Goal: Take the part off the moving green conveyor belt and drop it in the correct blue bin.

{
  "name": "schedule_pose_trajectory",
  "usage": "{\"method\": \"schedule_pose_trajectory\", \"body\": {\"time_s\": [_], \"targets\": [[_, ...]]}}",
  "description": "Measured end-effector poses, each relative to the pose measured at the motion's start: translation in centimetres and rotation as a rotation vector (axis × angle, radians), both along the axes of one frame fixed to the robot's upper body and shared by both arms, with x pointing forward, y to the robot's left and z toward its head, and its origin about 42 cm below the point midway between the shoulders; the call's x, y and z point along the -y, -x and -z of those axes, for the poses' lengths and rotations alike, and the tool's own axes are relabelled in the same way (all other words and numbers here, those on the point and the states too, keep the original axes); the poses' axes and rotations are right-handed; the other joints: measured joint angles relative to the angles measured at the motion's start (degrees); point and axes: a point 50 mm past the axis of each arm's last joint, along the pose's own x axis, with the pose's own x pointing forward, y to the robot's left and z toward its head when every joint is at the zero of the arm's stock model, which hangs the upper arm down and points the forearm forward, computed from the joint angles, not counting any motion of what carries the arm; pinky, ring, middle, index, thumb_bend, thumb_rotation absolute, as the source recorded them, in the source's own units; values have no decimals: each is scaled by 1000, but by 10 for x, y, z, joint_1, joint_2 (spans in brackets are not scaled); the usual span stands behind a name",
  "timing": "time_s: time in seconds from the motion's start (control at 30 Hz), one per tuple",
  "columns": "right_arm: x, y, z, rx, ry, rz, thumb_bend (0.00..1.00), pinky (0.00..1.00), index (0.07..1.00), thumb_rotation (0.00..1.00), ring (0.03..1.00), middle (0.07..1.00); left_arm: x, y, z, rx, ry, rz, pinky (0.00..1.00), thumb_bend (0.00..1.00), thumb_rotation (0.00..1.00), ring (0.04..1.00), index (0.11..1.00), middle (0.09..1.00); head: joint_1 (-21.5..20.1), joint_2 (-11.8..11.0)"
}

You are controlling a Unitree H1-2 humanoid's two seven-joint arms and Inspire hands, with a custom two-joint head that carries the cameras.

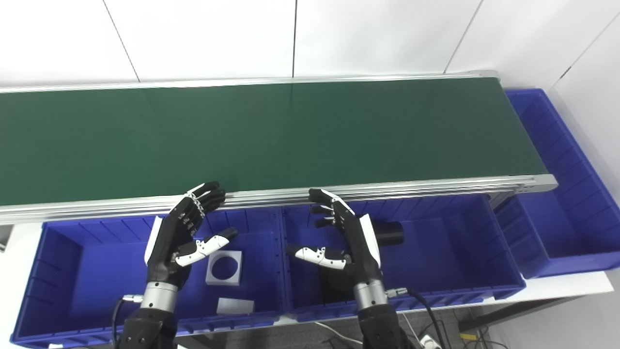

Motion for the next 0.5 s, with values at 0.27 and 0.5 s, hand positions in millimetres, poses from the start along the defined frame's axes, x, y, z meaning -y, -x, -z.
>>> {"method": "schedule_pose_trajectory", "body": {"time_s": [0.27,0.5], "targets": [[20,-7,0,-7,90,-90,683,599,805,99,735,802,12,5,8,-18,6,0,773,646,0,730,745,717,106,-51],[45,-31,-19,58,113,-102,697,639,816,97,762,815,41,17,23,-41,17,-6,746,650,0,722,732,717,266,-115]]}}
